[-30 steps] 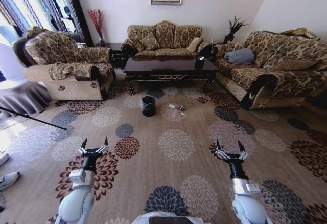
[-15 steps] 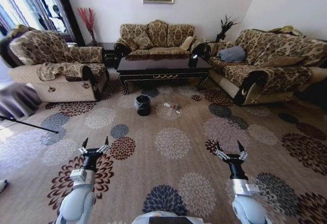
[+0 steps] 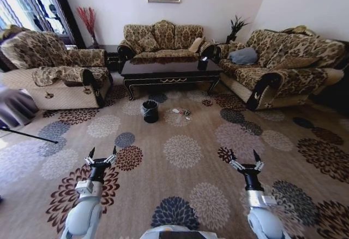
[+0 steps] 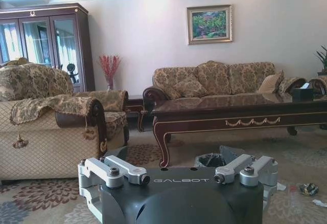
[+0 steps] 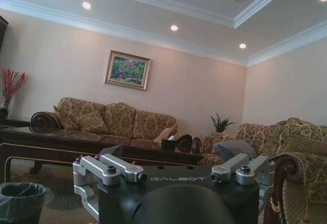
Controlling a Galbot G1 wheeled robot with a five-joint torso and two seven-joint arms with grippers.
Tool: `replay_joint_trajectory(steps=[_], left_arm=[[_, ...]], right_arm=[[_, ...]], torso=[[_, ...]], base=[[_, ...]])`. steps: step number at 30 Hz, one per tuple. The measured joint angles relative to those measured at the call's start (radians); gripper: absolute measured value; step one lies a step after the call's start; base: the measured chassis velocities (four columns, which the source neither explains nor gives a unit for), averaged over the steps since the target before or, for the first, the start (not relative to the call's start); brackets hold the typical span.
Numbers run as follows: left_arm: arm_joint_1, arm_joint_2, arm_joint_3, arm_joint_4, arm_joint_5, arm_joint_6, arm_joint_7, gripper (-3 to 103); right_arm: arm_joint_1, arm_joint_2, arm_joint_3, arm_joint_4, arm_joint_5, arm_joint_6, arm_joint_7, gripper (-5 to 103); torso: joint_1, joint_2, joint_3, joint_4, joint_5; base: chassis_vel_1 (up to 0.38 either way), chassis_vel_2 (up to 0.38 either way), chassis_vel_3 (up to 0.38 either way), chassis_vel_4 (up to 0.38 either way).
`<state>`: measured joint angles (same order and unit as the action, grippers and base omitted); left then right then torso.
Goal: Move to the front of the table and pick up the trash from the floor, then place it into the trash bin.
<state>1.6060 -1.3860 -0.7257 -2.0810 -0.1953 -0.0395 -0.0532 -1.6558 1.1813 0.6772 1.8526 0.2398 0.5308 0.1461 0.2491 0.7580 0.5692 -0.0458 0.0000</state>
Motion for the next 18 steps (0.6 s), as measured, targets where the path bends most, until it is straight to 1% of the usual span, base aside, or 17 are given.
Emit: replay_joint_trajectory(steps=[1, 5, 15, 18], left_arm=[[0.000, 0.000, 0.000, 0.000, 0.000, 0.000, 0.000, 100], [-0.002, -0.001, 0.001, 0.004, 0.002, -0.009, 0.000, 100], [-0.003, -0.002, 0.001, 0.008, 0.004, -0.016, 0.000, 100], [-0.003, -0.002, 0.000, 0.008, 0.004, -0.018, 0.000, 100]], right_arm=[[0.000, 0.000, 0.000, 0.000, 0.000, 0.000, 0.000, 100], [0.000, 0.002, 0.000, 0.000, -0.001, 0.000, -0.001, 100], [-0.002, 0.006, 0.000, -0.001, -0.004, 0.001, -0.002, 100], [-0.003, 0.006, 0.000, -0.001, -0.005, 0.002, -0.002, 100]], torso=[[0.000, 0.000, 0.000, 0.0000, 0.0000], [-0.008, -0.021, -0.013, -0.0001, 0.0000], [-0.019, -0.044, -0.026, -0.0002, 0.0000], [-0.025, -0.060, -0.034, -0.0002, 0.0001]], base=[[0.000, 0.000, 0.000, 0.000], [0.000, 0.000, 0.000, 0.000], [0.000, 0.000, 0.000, 0.000], [0.000, 0.000, 0.000, 0.000]])
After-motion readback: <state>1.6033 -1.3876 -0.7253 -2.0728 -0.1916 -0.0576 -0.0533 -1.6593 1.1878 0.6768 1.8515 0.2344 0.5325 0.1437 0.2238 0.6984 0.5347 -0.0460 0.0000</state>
